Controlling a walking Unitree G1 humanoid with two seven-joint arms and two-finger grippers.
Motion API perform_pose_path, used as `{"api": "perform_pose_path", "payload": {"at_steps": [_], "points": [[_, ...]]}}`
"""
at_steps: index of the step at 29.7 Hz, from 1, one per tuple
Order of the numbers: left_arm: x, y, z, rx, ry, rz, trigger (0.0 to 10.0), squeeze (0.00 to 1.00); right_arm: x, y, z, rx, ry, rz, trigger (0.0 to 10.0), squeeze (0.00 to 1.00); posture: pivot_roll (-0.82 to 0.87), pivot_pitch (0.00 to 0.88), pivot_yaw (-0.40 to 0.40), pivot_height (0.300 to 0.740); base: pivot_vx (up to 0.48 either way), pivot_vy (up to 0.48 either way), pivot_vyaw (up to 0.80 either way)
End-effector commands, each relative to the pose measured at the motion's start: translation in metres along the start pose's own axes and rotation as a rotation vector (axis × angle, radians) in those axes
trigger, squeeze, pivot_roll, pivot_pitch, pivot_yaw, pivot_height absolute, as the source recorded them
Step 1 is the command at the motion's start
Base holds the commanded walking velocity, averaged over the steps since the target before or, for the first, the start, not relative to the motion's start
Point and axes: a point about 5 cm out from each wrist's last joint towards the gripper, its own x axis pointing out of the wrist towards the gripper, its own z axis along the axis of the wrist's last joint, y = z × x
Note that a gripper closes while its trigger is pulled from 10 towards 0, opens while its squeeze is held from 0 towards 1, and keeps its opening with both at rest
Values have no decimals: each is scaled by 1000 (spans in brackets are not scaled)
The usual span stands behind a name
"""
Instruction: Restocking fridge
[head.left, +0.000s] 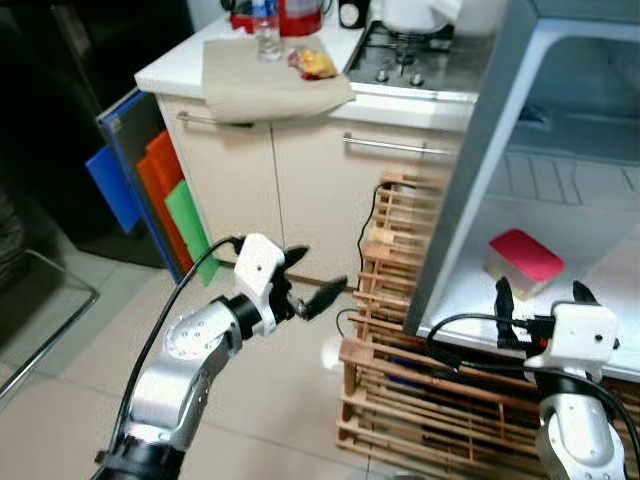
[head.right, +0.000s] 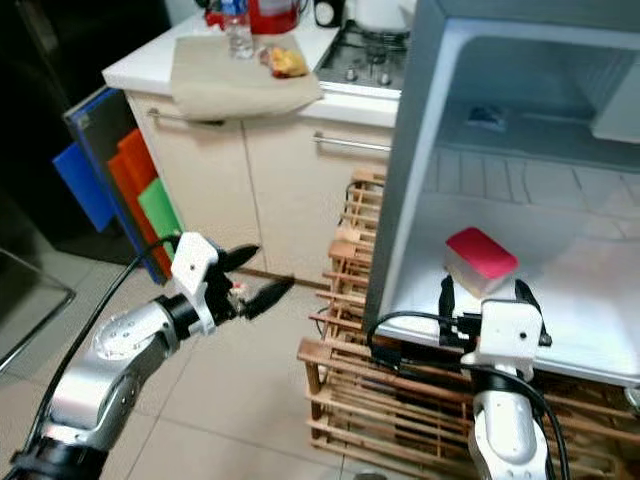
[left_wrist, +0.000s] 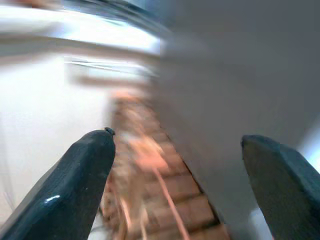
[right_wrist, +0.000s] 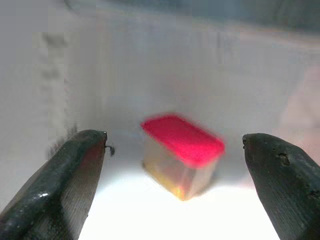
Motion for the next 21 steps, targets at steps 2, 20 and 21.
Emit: {"api": "perform_pose_path", "payload": {"at_steps": [2, 20, 21], "points": [[5, 9, 1, 77, -14, 144, 10000, 0, 15, -3, -5, 15, 45, -22, 10000, 0, -135, 0, 38, 740, 0, 0, 0], [8, -6, 6, 303, -82, -10, 10000, 0, 39, 0, 4, -2, 17, 16, 10000, 0, -121, 0, 58, 740, 0, 0, 0], [8, -6, 6, 303, -82, -10, 10000, 0, 39, 0, 4, -2, 17, 16, 10000, 0, -121, 0, 58, 740, 0, 0, 0]]}}
